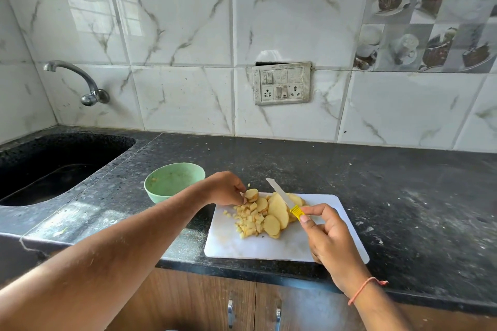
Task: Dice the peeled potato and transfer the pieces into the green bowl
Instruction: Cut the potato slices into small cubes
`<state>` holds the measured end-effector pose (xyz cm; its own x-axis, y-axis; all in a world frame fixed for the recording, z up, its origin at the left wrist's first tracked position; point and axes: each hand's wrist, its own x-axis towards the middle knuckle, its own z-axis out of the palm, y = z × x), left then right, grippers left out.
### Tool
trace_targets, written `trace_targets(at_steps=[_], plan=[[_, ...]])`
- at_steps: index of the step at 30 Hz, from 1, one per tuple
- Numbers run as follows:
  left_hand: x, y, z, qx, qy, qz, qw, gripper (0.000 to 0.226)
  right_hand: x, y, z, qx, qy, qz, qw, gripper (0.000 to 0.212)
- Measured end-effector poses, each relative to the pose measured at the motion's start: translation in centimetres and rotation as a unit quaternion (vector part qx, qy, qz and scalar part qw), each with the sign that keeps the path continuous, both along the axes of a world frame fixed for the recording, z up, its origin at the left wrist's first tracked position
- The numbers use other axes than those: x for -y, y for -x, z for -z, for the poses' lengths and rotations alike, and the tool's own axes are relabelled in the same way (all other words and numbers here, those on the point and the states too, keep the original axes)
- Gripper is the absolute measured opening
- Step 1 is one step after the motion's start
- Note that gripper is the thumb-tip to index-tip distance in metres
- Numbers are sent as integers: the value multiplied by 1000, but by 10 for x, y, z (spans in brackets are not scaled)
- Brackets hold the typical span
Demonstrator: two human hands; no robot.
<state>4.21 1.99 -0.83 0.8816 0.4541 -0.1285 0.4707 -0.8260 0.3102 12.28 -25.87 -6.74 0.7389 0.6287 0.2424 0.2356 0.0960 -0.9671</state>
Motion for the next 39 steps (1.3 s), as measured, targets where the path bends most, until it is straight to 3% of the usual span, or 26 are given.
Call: trace_targets(at_steps=[6,10,16,21,27,33,36,39], plan=[[-6,0,-1,-36,140,-39,989,38,1,-2,0,-6,-3,-5,1000,16],[-11,8,-5,-68,149,-40,986,27,1,-2,1,-19,-12,-4,1000,18],[-6,29,-20,-2,94,-77,993,13,1,-2,1,-17,-8,-4,1000,14],[10,53,-5,32,83,-120,989,19,1,-1,0,-2,3,3,1000,4],[22,81,23,71,131,-133,980,39,1,2,-1,20,20,-2,1000,14],[20,98,35,108,183,-127,969,36,-7,15,-4,122,126,41,984,12],[15,111,42,118,193,-104,969,47,-15,29,-5,221,223,78,946,4],[15,116,49,156,188,-106,964,40,-27,59,-9,306,276,64,909,9]])
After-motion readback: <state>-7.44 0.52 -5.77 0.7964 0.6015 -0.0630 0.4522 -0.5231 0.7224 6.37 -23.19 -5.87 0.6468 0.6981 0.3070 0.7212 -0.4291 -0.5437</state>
